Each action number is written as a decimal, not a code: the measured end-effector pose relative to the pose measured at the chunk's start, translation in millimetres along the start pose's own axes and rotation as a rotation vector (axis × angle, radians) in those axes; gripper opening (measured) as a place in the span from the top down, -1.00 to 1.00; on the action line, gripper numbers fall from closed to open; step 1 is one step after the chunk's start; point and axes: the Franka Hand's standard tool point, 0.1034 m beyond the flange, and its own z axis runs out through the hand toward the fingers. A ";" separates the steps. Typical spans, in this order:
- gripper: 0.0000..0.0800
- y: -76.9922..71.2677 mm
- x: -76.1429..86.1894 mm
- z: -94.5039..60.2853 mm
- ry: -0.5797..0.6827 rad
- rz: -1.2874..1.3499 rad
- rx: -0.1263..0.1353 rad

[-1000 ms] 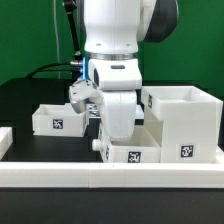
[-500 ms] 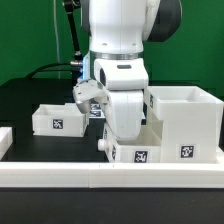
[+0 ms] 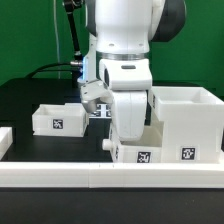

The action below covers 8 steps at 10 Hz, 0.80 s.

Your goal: Assemble drawer

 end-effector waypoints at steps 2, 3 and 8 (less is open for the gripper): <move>0.89 0.1 1.7 0.0 0.000 0.022 0.000; 0.89 0.1 2.0 0.0 0.000 0.033 0.000; 0.75 -1.3 5.8 -0.4 -0.003 0.145 0.013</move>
Offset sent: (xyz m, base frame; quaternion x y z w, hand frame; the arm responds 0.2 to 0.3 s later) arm 0.0044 0.0163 -0.0011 -0.0054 0.0048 0.0601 0.9982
